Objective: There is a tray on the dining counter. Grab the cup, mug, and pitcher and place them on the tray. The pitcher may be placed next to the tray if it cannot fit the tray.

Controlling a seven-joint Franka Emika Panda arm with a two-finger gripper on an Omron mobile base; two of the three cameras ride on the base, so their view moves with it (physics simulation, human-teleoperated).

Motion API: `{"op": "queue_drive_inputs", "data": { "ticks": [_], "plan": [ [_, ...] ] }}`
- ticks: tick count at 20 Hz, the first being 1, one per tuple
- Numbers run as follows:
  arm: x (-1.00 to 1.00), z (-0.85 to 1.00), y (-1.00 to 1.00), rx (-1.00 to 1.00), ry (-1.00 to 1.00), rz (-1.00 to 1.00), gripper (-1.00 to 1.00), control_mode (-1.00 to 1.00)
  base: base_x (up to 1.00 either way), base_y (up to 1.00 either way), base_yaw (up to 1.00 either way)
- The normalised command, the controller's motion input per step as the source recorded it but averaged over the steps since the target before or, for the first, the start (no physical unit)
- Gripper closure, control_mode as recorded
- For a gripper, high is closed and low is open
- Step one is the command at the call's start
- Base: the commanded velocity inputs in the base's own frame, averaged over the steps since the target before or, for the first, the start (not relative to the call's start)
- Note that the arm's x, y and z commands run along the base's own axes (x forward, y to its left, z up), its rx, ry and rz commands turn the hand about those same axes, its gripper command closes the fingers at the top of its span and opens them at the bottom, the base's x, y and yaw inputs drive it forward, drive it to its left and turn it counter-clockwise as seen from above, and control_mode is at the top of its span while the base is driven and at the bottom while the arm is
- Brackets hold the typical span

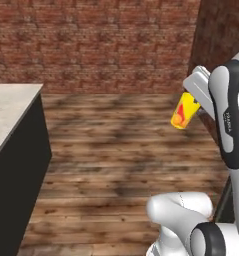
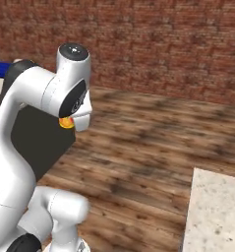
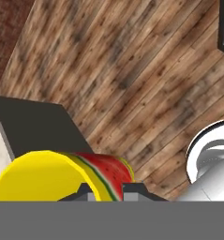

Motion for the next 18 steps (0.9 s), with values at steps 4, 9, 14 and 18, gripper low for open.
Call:
{"op": "queue_drive_inputs", "data": {
  "ticks": [4, 9, 14, 18],
  "plan": [
    [0.0, 0.0, 0.0, 0.0, 0.0, 0.0, 1.0, 1.0, 1.0, -0.46, 0.02],
    [0.0, 0.0, 0.0, 0.0, 0.0, 0.0, 1.0, 1.0, 1.0, -0.23, 0.0],
    [0.0, 0.0, 0.0, 0.0, 0.0, 0.0, 1.0, 1.0, 1.0, -0.03, 0.0],
    [0.0, 0.0, 0.0, 0.0, 0.0, 0.0, 1.0, 1.0, 1.0, -0.16, 0.0]
  ]
}}
